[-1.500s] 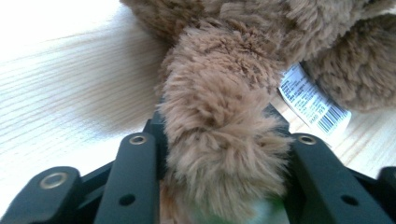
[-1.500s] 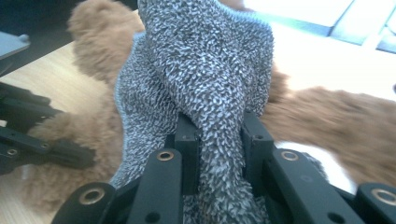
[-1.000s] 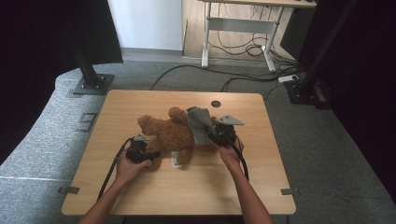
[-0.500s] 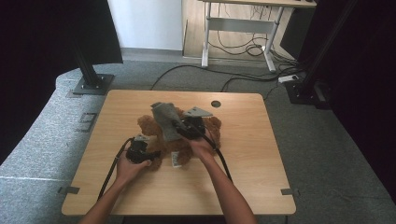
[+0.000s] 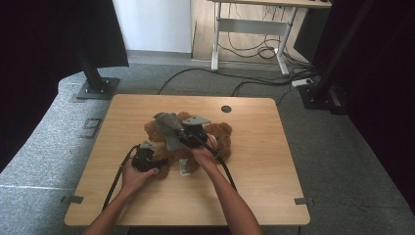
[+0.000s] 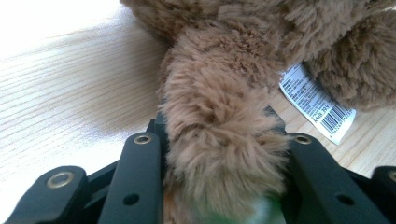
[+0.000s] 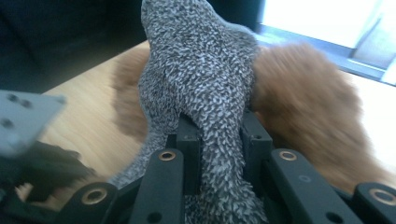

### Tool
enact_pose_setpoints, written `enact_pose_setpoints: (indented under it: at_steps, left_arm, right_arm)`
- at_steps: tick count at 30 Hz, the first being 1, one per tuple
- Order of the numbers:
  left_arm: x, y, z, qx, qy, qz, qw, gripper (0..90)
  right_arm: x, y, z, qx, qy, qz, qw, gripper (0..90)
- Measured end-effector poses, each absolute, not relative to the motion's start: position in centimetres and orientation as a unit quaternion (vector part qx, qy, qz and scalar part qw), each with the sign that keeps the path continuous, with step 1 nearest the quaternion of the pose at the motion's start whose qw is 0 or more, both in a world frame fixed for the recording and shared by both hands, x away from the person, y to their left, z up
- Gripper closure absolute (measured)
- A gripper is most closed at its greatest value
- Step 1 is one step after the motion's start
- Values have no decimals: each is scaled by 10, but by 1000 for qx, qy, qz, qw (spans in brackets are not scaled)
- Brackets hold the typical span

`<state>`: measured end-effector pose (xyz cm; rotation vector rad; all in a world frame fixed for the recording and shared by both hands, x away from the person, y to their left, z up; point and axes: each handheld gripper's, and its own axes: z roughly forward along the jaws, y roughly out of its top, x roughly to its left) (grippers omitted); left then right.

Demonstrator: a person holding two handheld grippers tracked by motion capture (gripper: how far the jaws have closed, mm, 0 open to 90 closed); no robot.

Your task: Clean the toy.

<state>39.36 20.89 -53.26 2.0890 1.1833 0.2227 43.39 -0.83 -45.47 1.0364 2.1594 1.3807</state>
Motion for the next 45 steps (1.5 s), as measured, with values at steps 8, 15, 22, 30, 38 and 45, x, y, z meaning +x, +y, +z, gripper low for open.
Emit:
enact_pose_setpoints:
  at_steps: [8, 15, 22, 30, 38, 45]
  left_arm:
    - [394, 210, -533, 807, 461, 81, 359, 627]
    - [394, 210, -533, 806, 462, 79, 361, 627]
    - [394, 211, -533, 806, 462, 78, 362, 627]
    - [394, 210, -533, 805, 464, 78, 362, 627]
    - [395, 210, -533, 806, 463, 78, 361, 626]
    - [395, 210, -533, 807, 463, 79, 358, 624]
  right_arm:
    - [429, -86, -456, 424, 732, 489, 213, 743]
    - [432, -124, -458, 455, 721, 466, 235, 743]
    - [434, -156, -475, 495, 699, 456, 240, 744]
    - [424, -183, -494, 518, 692, 445, 233, 745]
    - [402, -184, -475, 485, 674, 513, 216, 746]
    - [389, -146, -460, 430, 699, 541, 183, 746]
